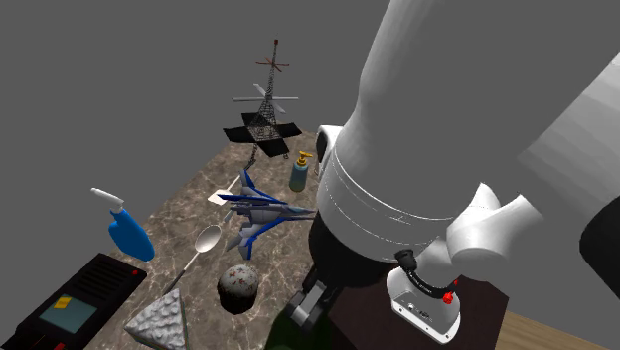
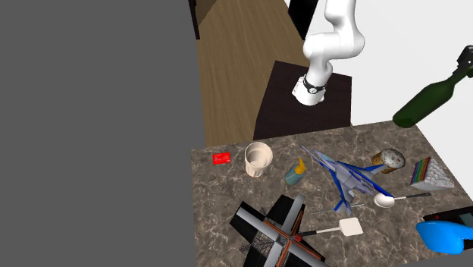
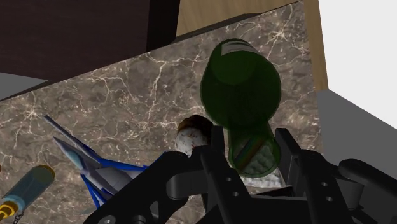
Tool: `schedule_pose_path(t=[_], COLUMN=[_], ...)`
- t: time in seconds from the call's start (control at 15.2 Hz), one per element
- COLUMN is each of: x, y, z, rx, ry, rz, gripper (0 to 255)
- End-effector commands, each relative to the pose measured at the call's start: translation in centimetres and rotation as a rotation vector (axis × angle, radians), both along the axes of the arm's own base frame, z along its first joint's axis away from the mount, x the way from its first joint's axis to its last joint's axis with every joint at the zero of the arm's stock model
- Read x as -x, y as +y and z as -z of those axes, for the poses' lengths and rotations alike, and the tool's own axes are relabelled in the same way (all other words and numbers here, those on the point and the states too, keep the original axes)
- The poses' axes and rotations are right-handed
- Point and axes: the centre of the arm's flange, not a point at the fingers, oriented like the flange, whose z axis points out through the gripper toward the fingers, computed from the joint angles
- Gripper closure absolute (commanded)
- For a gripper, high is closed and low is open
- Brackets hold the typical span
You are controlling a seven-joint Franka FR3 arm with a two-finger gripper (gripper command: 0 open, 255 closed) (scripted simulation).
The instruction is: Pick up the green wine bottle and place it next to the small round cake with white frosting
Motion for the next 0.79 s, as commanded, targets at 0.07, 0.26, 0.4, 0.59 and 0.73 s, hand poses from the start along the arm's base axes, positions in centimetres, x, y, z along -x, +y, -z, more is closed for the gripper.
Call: schedule_pose_path(t=[0.07, 0.26, 0.4, 0.59, 0.73], x=[0.0, 0.0, 0.0, 0.0, 0.0], y=[0.0, 0.0, 0.0, 0.0, 0.0], z=[1.5, 3.1, 4.2, 5.8, 6.8], rx=[-0.001, -0.001, -0.001, -0.001, -0.001], ry=[-0.001, -0.001, -0.001, -0.001, -0.001], rz=[0.0, 0.0, 0.0, 0.0, 0.0], gripper=[255, 255, 255, 255, 255])
